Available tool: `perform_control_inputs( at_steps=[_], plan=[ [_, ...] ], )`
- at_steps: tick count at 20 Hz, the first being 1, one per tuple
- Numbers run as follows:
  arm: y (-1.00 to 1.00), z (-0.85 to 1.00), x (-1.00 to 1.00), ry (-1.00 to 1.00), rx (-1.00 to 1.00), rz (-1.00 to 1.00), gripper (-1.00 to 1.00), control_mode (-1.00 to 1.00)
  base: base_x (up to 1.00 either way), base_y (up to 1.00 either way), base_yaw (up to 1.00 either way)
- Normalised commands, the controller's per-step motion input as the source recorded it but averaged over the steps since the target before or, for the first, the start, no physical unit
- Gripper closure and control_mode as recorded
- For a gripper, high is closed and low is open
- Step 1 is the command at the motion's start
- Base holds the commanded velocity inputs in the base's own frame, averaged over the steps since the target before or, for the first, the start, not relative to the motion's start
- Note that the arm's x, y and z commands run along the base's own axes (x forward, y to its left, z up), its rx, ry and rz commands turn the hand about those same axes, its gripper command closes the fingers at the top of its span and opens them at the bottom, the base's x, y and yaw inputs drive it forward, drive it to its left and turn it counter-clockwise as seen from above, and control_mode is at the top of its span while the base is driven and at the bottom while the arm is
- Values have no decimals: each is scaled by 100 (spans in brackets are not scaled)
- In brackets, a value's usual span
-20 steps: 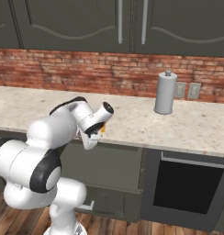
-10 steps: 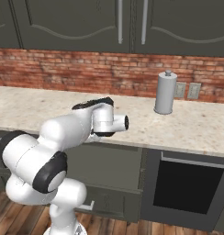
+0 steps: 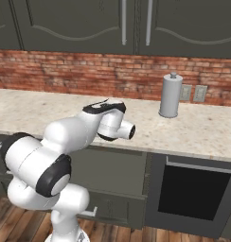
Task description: Pick up the straw from the left drawer and put it inside the smoothie cup.
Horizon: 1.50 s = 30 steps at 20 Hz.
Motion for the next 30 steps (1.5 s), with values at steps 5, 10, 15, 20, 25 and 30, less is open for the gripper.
perform_control_inputs(
  at_steps=[5,10,15,20,25,30],
  plan=[
    [0,46,0,23,16,-12,100,-100,0,0,0],
    [-1,21,8,19,24,-6,100,-100,0,0,0],
    [-34,0,19,0,13,0,100,-100,0,0,0],
    [-34,0,27,0,2,0,100,-100,0,0,0],
    [-20,0,30,0,0,0,100,-100,0,0,0],
    [-1,-1,32,0,0,0,100,-100,0,0,0]
  ],
)
